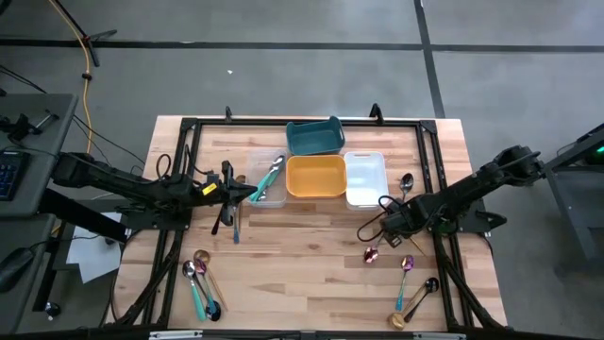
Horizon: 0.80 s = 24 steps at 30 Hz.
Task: Sort silverware by color (type)
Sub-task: Put the gold color spoon in the green bin
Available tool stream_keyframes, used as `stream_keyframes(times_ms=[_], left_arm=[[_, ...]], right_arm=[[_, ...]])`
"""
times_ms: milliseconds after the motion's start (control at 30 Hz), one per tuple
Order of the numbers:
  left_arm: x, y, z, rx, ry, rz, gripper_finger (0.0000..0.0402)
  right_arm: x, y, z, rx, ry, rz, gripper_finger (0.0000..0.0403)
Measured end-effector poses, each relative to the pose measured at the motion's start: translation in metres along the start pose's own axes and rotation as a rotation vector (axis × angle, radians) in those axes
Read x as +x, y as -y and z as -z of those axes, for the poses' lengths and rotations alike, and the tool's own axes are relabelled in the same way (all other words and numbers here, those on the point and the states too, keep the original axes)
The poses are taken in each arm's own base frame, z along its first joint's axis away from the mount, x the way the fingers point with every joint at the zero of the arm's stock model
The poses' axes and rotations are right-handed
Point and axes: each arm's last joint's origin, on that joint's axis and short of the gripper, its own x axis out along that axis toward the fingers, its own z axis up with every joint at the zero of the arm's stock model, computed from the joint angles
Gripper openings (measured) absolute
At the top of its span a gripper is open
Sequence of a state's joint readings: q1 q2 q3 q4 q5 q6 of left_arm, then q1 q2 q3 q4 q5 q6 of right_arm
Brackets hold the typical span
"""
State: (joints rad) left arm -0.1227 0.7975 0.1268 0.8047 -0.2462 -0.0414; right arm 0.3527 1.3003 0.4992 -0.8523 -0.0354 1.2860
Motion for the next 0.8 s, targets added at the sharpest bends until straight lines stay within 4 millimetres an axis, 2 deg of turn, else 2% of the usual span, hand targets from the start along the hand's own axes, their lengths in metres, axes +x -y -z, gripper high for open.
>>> stream_keyframes(times_ms=[133, 267, 467, 567, 800], left_arm=[[0.0, 0.0, 0.0, 0.0, 0.0, 0.0, 0.0], [0.0, 0.0, 0.0, 0.0, 0.0, 0.0, 0.0], [0.0, 0.0, 0.0, 0.0, 0.0, 0.0, 0.0], [0.0, 0.0, 0.0, 0.0, 0.0, 0.0, 0.0], [0.0, 0.0, 0.0, 0.0, 0.0, 0.0, 0.0]], right_arm=[[0.0, 0.0, 0.0, -0.001, -0.002, -0.001, 0.0028], [0.0, 0.0, 0.0, -0.008, -0.003, 0.0, 0.001], [-0.002, 0.0, 0.001, -0.02, -0.02, 0.002, 0.001], [-0.011, -0.003, 0.0, -0.054, -0.021, 0.032, 0.0005], [-0.046, -0.012, -0.002, -0.084, 0.008, 0.076, 0.0005]])
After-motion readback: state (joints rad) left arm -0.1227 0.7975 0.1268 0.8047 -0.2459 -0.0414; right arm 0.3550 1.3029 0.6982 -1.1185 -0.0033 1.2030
